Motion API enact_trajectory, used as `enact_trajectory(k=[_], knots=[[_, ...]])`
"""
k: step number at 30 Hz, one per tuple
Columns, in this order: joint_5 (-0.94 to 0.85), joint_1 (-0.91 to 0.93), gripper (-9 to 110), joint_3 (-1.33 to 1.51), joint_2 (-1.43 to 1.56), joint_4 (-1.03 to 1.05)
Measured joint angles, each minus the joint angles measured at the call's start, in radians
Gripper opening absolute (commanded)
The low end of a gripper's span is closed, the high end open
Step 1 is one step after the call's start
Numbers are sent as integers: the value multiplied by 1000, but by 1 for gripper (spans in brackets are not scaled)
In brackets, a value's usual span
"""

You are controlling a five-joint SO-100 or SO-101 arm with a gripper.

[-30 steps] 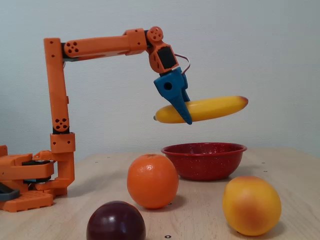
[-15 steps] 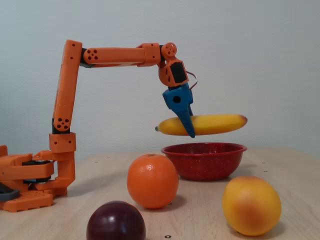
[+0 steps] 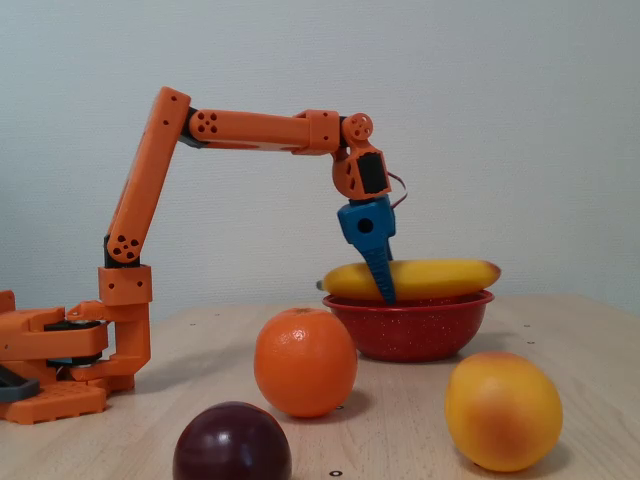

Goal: Put banana in the red bowl.

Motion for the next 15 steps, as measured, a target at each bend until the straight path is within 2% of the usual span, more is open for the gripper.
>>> enact_trajectory(k=[5,8,10,15], knots=[[-15,0,0,-6,-18,-14],[-61,2,14,-20,-25,-14],[-103,12,18,-20,-25,-12],[-167,48,21,-20,-25,51]])
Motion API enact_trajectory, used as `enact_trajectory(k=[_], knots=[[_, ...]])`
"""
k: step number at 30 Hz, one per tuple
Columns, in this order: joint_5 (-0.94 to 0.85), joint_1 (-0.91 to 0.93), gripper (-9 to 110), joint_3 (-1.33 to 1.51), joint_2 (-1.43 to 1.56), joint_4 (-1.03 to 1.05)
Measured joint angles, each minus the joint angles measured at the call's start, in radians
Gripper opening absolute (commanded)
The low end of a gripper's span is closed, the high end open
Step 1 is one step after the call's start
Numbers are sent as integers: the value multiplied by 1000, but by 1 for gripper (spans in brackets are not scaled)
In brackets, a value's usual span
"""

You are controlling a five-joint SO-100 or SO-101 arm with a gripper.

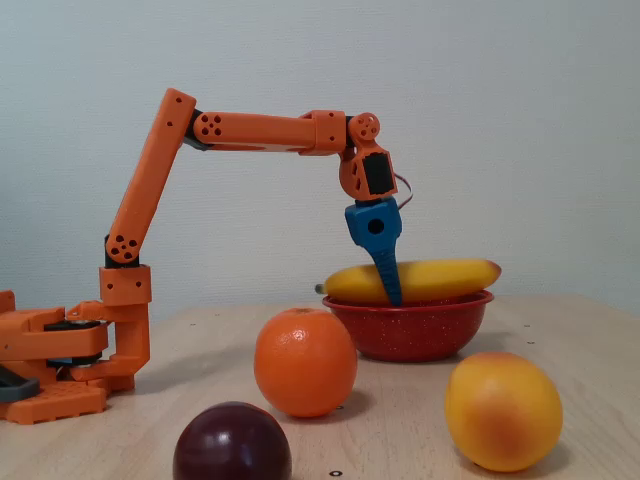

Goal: Put banana in the red bowl.

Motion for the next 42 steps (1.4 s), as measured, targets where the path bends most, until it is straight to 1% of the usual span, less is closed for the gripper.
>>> enact_trajectory(k=[5,10,19,25,31,34,42], knots=[[-23,17,23,0,0,8],[-21,18,33,0,0,21],[-21,18,31,-8,0,37],[-14,18,24,-94,5,37],[40,18,6,-92,14,37],[60,18,1,-92,38,35],[146,18,0,-92,103,35]])
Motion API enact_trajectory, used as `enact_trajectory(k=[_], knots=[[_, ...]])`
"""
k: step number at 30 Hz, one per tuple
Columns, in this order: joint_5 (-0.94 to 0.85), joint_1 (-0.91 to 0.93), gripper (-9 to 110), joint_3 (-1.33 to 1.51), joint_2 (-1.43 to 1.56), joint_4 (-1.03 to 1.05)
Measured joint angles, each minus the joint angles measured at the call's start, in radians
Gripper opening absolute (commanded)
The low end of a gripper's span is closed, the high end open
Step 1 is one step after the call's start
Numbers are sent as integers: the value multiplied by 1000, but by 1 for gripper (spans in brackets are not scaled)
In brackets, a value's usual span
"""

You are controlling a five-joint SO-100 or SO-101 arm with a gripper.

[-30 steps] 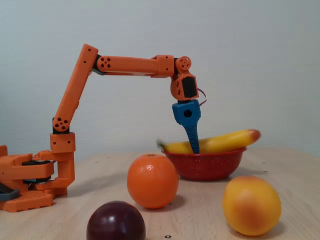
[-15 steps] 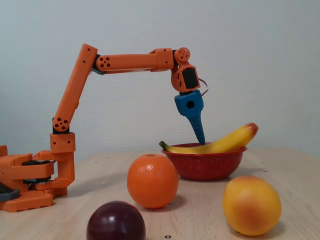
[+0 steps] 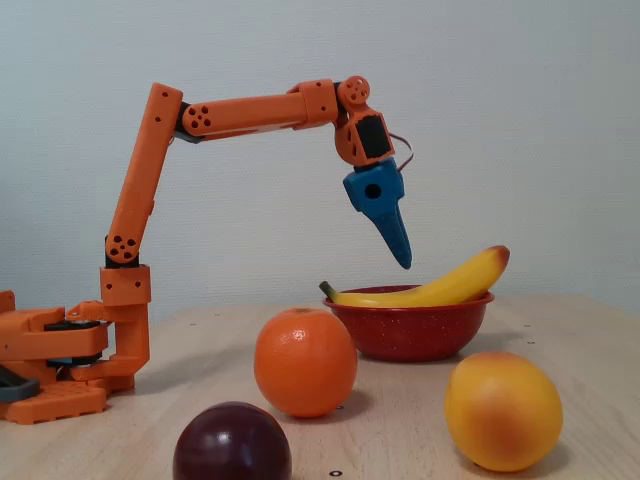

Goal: Put banana in the red bowl.

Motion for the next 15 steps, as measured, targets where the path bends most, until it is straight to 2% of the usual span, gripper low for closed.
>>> enact_trajectory(k=[6,7,9,12,15], knots=[[109,31,0,54,118,-54],[196,58,0,86,160,-92],[222,80,0,107,179,-101],[449,161,0,330,364,-114],[554,198,0,422,479,-118]])
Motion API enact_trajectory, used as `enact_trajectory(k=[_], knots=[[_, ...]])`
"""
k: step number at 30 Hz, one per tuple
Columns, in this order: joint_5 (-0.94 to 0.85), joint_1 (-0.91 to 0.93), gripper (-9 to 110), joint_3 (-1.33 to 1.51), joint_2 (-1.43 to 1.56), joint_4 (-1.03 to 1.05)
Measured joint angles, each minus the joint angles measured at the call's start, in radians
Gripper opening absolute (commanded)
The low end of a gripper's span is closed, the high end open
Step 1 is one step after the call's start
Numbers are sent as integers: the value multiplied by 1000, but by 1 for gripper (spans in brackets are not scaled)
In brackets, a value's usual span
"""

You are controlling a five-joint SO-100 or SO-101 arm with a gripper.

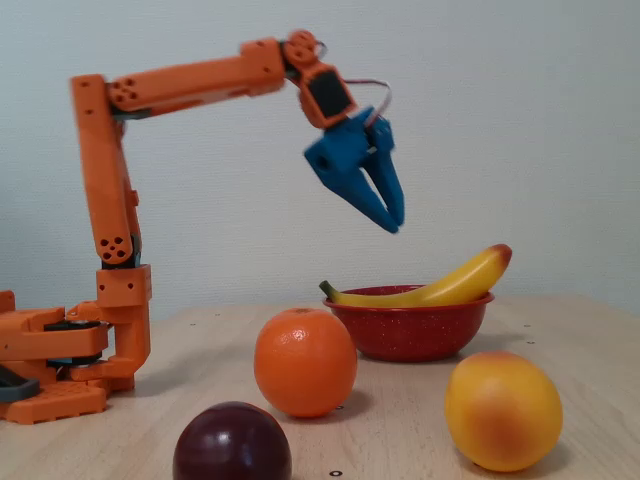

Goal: Put banana in the red bowl.

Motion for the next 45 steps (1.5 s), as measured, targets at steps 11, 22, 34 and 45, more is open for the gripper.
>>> enact_trajectory(k=[11,22,34,45], knots=[[101,78,0,385,383,-25],[107,127,0,726,764,-51],[149,167,0,1089,1180,-51],[233,192,0,1370,1466,-18]])
